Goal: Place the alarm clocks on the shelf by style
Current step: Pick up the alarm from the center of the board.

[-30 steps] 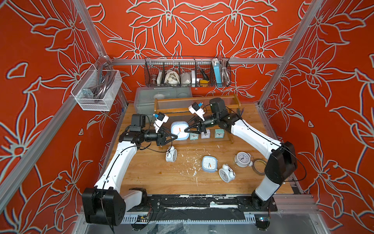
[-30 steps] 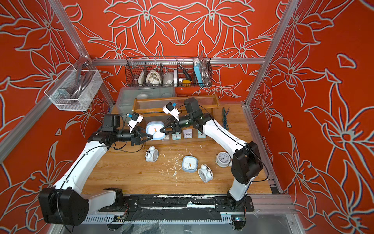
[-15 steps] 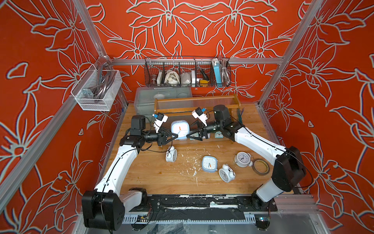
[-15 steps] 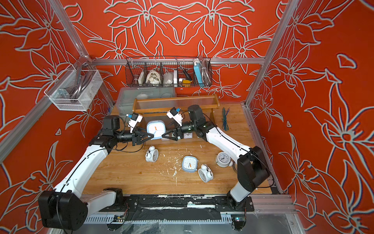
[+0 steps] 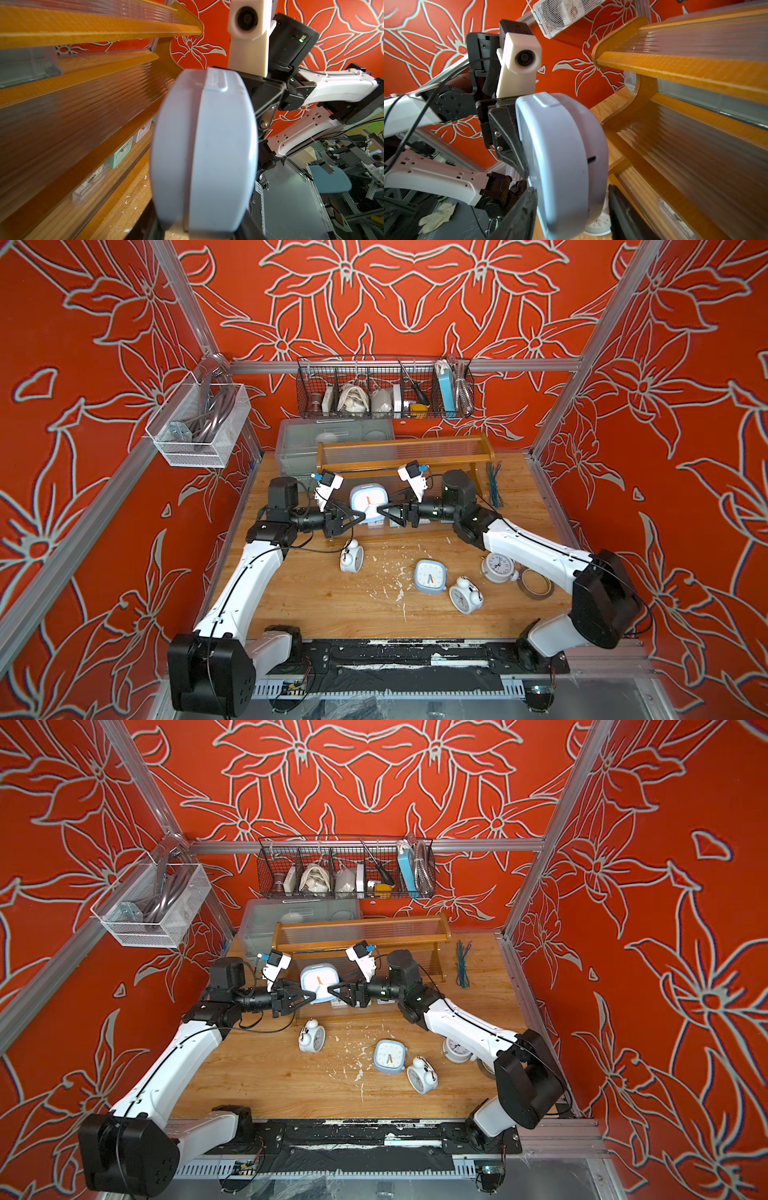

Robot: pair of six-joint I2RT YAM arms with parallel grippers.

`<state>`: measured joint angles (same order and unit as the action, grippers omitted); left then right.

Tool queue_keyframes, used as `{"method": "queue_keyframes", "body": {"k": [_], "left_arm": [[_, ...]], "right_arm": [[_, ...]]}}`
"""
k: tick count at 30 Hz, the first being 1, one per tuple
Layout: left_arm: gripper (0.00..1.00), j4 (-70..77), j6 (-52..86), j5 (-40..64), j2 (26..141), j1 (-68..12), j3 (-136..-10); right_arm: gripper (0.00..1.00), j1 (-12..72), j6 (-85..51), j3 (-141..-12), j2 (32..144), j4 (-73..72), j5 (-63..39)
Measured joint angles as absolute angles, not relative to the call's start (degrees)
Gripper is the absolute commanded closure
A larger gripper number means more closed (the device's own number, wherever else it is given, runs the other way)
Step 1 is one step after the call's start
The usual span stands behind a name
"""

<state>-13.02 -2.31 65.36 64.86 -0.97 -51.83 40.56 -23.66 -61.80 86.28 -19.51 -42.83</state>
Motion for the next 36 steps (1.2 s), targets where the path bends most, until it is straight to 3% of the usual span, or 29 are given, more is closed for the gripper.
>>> {"method": "queue_keyframes", "body": {"k": [6, 13, 21, 22, 26, 29, 36], "left_arm": [[0.88, -13.0, -2.7, 64.4, 64.5, -1.0, -51.3], [0.85, -13.2, -3.6, 62.2, 64.4, -0.6, -50.7], [0.78, -13.1, -5.8, 62.1, 64.3, -0.3, -50.6], [0.8, -13.1, -6.0, 62.1, 64.3, -0.2, -50.6], [0.84, -13.5, -6.8, 62.3, 64.3, -0.2, -50.6], [0.85, -14.1, -7.6, 63.8, 64.2, -0.5, -50.6], [0.85, -14.8, -9.6, 66.3, 64.1, -0.8, -50.6]], "right_arm": [[0.45, 41.6, -22.2, -61.9, 85.7, -17.3, -39.4], [0.67, 41.5, -20.2, -62.0, 85.7, -15.2, -38.7], [0.75, 40.9, -18.2, -63.0, 86.3, -14.6, -41.1], [0.72, 40.8, -18.0, -63.1, 86.5, -14.6, -41.4], [0.46, 40.6, -16.4, -63.4, 87.3, -14.8, -42.6], [0.36, 40.6, -15.9, -64.2, 88.4, -14.9, -44.6], [0.39, 40.5, -15.7, -66.6, 90.5, -15.0, -50.0]]}}
